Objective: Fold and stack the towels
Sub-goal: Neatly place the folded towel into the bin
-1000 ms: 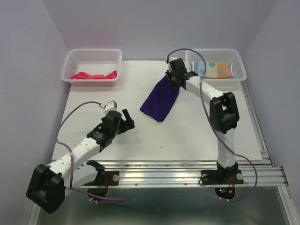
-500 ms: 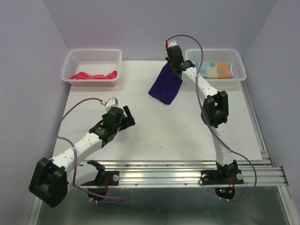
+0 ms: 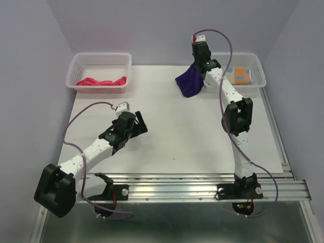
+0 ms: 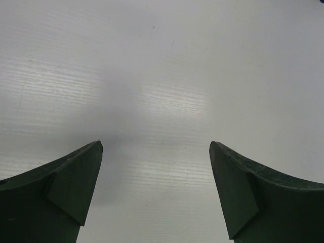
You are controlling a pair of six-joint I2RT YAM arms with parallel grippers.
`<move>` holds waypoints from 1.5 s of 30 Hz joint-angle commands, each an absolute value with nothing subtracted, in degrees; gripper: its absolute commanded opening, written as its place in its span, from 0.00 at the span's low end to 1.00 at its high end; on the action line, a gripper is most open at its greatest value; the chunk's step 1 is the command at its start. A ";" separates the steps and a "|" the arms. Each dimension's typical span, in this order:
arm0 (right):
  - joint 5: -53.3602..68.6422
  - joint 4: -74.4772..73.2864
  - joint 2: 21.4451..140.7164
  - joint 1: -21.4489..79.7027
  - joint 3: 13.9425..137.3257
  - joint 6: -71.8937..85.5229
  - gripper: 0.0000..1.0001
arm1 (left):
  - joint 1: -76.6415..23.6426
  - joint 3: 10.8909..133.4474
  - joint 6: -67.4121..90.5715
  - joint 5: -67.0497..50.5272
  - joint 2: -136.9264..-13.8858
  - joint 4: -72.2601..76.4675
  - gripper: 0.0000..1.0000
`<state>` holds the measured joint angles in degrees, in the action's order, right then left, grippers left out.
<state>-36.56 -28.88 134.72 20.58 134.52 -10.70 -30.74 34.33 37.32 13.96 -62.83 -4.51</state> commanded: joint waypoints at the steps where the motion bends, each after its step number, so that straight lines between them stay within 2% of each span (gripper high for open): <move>1: -39.02 -26.10 131.40 19.60 139.30 -10.29 0.01 | -30.67 37.18 36.04 14.41 -63.63 -3.25 0.99; 6: -39.02 -28.12 129.99 18.28 142.64 -7.56 0.01 | -30.67 37.53 35.86 13.80 -64.07 -2.73 0.99; 19: -37.26 -27.94 124.72 15.74 140.27 -5.45 0.01 | -30.67 38.15 35.51 11.87 -63.63 -1.85 0.99; 33: -34.28 -27.78 122.34 8.53 132.90 -1.76 0.02 | -30.67 39.46 35.16 10.99 -66.44 -1.14 0.99; 45: -28.74 -24.00 125.33 3.17 127.45 -0.18 0.01 | -30.67 40.25 32.96 10.11 -67.50 1.40 0.99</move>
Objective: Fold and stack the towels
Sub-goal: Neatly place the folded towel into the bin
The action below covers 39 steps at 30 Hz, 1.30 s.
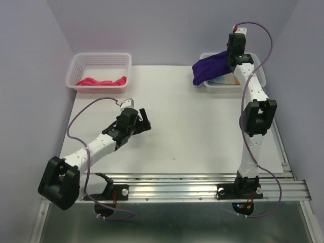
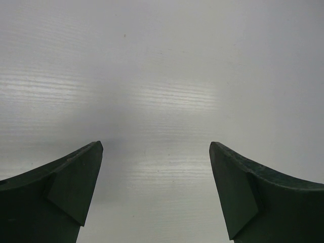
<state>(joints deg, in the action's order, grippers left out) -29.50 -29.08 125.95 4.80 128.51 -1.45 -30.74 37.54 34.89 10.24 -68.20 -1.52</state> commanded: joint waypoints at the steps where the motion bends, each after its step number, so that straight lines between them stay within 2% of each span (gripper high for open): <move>1: -28.39 -23.73 125.25 2.90 127.09 -0.18 0.01 | -30.67 40.08 32.87 10.11 -67.06 1.49 0.99; 29: -26.63 -19.60 129.55 0.26 123.57 -3.25 0.01 | -30.67 35.42 31.20 10.63 -54.76 4.13 0.99; 39: -26.54 -18.54 131.48 -2.20 123.22 -3.87 0.01 | -30.67 35.68 31.20 11.87 -55.19 3.87 0.99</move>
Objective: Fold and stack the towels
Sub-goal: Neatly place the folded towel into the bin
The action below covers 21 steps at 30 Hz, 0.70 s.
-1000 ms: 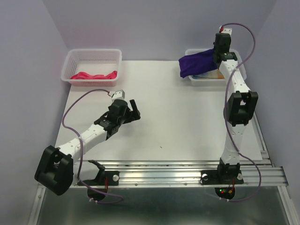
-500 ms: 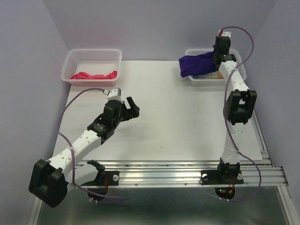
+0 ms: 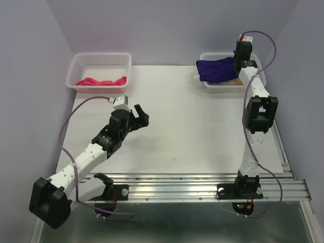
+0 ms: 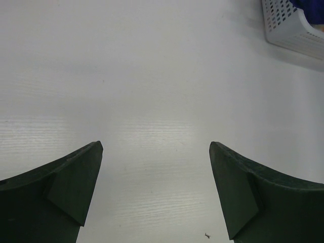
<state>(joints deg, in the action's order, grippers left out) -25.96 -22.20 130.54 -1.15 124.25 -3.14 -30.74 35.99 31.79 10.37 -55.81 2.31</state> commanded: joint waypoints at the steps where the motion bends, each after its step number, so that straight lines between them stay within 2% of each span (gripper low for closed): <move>1: -26.28 -18.46 131.75 -2.37 123.31 -3.78 0.01 | -30.67 35.86 31.20 11.87 -55.54 3.87 0.99; 21: -27.33 -19.16 133.68 -5.10 127.44 -3.25 0.01 | -30.67 36.56 30.94 11.34 -56.95 4.39 0.99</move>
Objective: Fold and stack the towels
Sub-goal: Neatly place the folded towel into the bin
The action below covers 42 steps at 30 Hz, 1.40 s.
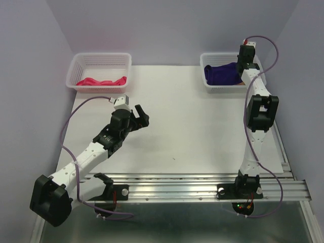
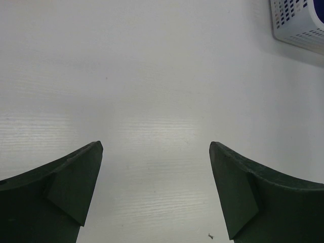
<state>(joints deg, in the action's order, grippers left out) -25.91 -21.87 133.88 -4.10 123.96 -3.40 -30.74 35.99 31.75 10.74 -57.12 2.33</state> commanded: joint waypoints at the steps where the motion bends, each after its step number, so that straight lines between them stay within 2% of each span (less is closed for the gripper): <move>1: -27.60 -19.51 133.77 -5.10 128.05 -3.16 0.01 | -30.67 36.48 30.85 11.34 -56.87 4.39 0.99; 37: -30.67 -21.80 137.20 -7.38 130.43 -3.08 0.03 | -30.67 36.83 30.76 9.41 -58.71 5.98 0.99; 39: -30.59 -21.71 137.46 -7.47 130.43 -3.16 0.04 | -30.67 36.91 30.76 9.40 -58.80 6.06 0.99; 41: -30.50 -21.53 137.90 -7.56 130.34 -3.25 0.18 | -30.67 37.00 30.76 9.40 -59.15 6.15 0.99; 42: -30.50 -21.36 137.99 -7.56 130.17 -3.16 0.28 | -30.67 37.00 30.76 9.40 -59.15 6.24 0.99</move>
<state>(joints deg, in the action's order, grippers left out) -28.64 -23.51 137.01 -6.63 127.44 -3.38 -30.74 35.99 31.73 9.63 -59.20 3.66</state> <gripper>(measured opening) 0.170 0.986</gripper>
